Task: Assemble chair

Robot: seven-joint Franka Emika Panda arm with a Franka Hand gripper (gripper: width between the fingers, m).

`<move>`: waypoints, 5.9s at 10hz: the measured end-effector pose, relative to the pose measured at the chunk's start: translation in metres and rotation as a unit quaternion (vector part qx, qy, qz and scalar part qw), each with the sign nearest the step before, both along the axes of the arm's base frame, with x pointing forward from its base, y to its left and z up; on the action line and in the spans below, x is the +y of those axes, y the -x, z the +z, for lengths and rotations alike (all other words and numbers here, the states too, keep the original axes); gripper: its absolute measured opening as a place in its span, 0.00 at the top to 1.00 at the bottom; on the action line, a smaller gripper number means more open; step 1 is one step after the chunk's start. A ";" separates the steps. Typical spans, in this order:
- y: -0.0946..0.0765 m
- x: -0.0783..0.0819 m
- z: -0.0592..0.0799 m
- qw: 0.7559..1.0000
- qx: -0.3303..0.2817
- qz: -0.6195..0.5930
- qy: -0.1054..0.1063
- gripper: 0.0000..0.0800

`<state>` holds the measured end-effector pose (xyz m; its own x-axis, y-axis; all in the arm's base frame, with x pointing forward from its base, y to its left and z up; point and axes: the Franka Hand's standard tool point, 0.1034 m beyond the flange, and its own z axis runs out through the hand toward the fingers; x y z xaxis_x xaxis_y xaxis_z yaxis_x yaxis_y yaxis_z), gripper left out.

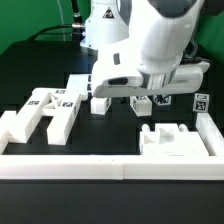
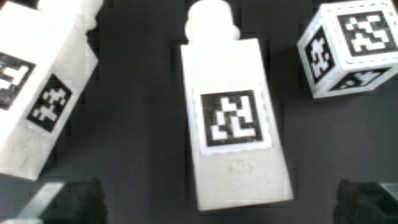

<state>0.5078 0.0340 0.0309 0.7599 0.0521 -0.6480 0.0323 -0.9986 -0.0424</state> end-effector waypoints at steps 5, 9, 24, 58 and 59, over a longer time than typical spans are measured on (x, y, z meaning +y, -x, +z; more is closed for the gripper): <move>0.001 0.003 -0.012 0.992 0.128 0.010 0.007 0.19; 0.004 0.005 -0.021 0.992 0.129 0.012 0.005 0.19; -0.007 0.000 -0.009 0.992 0.124 0.010 0.001 0.64; -0.159 0.053 0.118 0.902 -0.430 -0.044 -0.013 0.64; -0.161 0.054 0.119 0.899 -0.436 -0.044 -0.014 0.64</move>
Offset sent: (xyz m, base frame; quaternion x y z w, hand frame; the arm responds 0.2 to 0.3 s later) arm 0.0064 -0.0028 -0.0052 -0.0343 -0.2072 0.0264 0.9773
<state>0.6685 0.0880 0.1498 0.9800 -0.0256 0.1975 -0.0130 -0.9978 -0.0649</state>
